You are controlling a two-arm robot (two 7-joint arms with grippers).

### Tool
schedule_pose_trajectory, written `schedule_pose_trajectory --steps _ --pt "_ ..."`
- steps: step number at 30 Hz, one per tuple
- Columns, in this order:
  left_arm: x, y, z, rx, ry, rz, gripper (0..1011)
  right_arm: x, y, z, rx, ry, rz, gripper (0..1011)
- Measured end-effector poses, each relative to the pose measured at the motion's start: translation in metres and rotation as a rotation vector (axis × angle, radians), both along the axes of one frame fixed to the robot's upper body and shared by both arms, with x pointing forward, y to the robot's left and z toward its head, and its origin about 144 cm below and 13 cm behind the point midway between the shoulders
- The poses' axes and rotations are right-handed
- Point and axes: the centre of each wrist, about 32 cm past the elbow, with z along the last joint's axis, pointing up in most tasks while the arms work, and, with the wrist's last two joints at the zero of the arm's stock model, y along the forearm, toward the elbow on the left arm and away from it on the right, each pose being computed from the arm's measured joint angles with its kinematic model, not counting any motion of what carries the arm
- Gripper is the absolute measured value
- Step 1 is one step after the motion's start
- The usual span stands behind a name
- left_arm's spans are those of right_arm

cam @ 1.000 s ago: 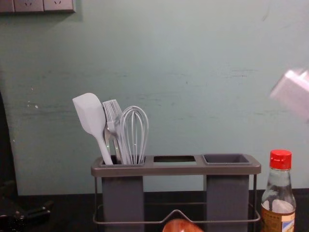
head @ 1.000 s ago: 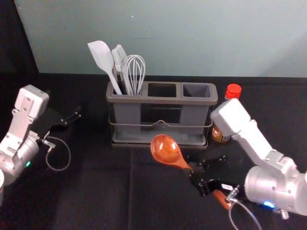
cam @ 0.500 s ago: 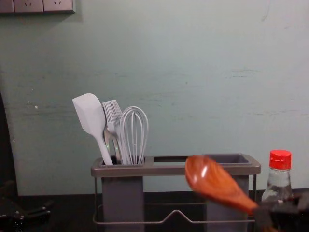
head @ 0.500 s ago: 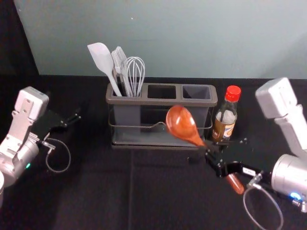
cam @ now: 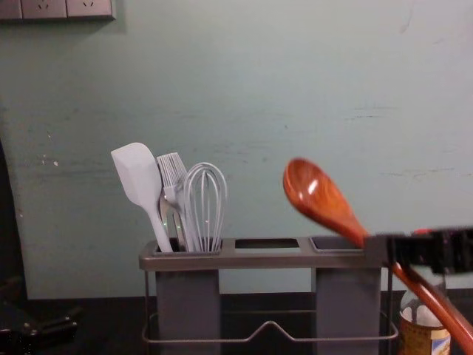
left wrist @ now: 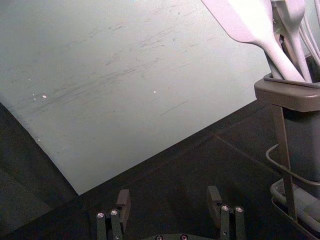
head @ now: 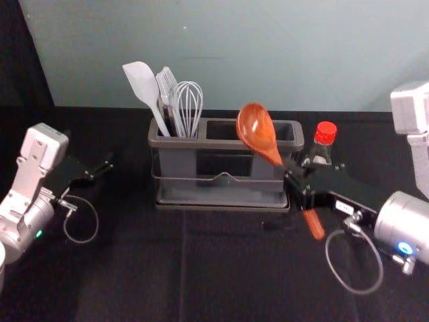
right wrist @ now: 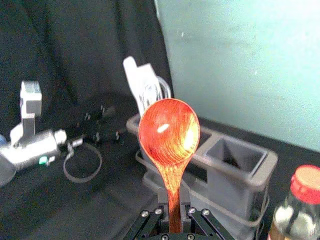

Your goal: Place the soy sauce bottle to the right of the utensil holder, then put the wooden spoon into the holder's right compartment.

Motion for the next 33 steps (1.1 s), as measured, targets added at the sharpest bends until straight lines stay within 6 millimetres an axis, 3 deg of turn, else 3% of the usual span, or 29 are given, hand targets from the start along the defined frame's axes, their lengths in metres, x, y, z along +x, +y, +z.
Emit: schedule_pose_trajectory --steps 22,33 --pt "0.000 0.000 0.000 0.000 0.000 0.000 1005 0.062 0.010 -0.009 0.189 -0.186 -0.038 129" --pt "0.000 0.000 0.000 0.000 0.000 0.000 1005 0.082 0.016 -0.013 0.209 -0.234 -0.039 129"
